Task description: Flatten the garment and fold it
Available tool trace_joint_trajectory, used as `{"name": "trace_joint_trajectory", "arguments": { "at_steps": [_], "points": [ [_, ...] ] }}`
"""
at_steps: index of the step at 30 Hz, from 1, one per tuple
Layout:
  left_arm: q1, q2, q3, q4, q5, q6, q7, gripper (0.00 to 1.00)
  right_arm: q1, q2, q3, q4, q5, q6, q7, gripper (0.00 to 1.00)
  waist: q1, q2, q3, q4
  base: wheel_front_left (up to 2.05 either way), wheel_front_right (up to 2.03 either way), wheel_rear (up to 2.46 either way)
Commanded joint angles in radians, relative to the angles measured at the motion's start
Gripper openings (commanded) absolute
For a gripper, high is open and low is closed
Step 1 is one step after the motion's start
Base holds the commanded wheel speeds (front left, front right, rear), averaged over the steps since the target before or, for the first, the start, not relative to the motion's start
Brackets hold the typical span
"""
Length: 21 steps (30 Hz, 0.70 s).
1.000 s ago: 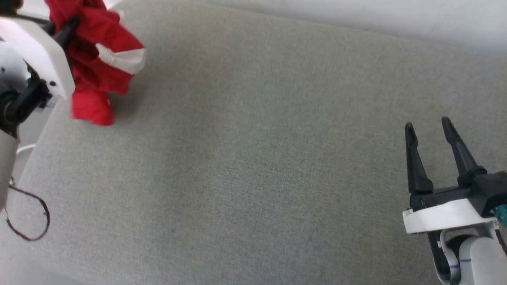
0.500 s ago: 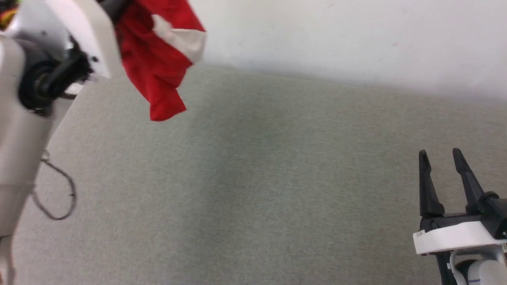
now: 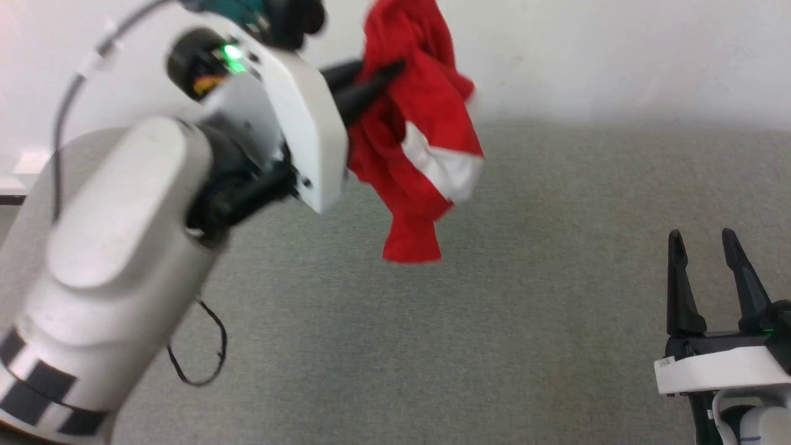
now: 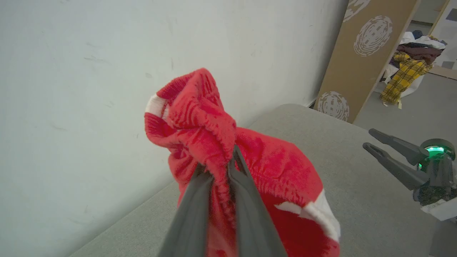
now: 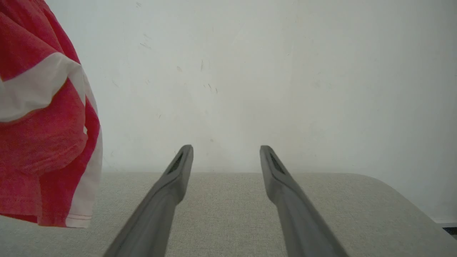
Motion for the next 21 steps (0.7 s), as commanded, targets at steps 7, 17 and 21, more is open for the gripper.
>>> {"name": "trace_joint_trajectory", "arguments": {
  "at_steps": [7,17,21],
  "points": [
    [0.130,-0.057,-0.090,0.023,0.018,0.003,-0.046,0.00,-0.009,0.000,0.004,-0.001,0.019,-0.002,-0.005,1.00,-0.0001,0.0000,0.039,-0.069,0.00,0.00,0.00],
    [0.360,-0.150,-0.270,0.302,0.084,0.001,-0.163,0.00,-0.017,0.000,0.003,0.002,0.027,-0.002,-0.005,1.00,-0.0001,0.0000,0.047,-0.101,0.00,0.00,0.00],
    [0.371,-0.185,-0.273,0.354,0.091,0.002,-0.216,0.29,-0.022,0.000,0.001,0.001,0.026,-0.002,-0.005,1.00,-0.0001,0.0000,0.052,-0.097,0.00,0.00,0.00]
  ]
}}
